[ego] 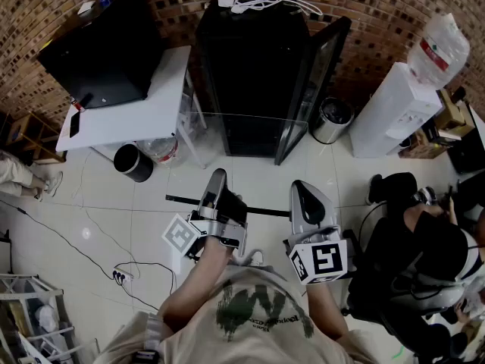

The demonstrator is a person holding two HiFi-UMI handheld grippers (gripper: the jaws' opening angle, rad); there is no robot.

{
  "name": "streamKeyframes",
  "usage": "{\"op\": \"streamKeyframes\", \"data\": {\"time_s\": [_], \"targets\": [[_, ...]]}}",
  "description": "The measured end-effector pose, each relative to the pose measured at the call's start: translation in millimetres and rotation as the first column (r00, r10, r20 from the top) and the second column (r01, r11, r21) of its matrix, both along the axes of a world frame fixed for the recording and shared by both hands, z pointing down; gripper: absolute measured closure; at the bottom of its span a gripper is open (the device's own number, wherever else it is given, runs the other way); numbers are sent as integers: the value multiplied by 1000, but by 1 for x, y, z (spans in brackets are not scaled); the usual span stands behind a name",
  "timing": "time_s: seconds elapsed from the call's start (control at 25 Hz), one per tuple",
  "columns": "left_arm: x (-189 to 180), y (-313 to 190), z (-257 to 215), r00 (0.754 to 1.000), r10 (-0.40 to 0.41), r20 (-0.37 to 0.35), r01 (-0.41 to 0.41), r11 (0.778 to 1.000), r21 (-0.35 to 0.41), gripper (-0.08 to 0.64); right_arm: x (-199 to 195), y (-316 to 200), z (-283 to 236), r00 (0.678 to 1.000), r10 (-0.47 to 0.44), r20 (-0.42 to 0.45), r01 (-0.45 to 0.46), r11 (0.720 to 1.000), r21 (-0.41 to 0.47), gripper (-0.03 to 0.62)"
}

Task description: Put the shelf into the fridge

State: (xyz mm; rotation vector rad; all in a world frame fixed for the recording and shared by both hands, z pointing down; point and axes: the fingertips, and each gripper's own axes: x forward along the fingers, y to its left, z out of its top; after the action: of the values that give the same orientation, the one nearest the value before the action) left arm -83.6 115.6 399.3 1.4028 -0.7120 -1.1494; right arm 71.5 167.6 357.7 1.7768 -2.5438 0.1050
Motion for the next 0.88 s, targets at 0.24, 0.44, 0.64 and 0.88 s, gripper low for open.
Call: {"op": "streamKeyframes", "data": {"time_s": [0.24,0.44,0.64,0.88], "targets": [[19,-3,0,1000,8,-16,-9,1000,-13,548,19,-3,1,1000,7,4,-7,1000,1,592],[26,-7,0,1000,8,-12,-9,1000,-12,548,24,-8,2,1000,3,13,-3,1000,-1,592],[26,-16,4,1000,2,-22,-3,1000,-18,546,26,-18,7,1000,-3,12,3,1000,-10,592],[29,-33,11,1000,2,-24,-2,1000,-20,547,29,-34,13,1000,-1,6,1,1000,-12,592]]}}
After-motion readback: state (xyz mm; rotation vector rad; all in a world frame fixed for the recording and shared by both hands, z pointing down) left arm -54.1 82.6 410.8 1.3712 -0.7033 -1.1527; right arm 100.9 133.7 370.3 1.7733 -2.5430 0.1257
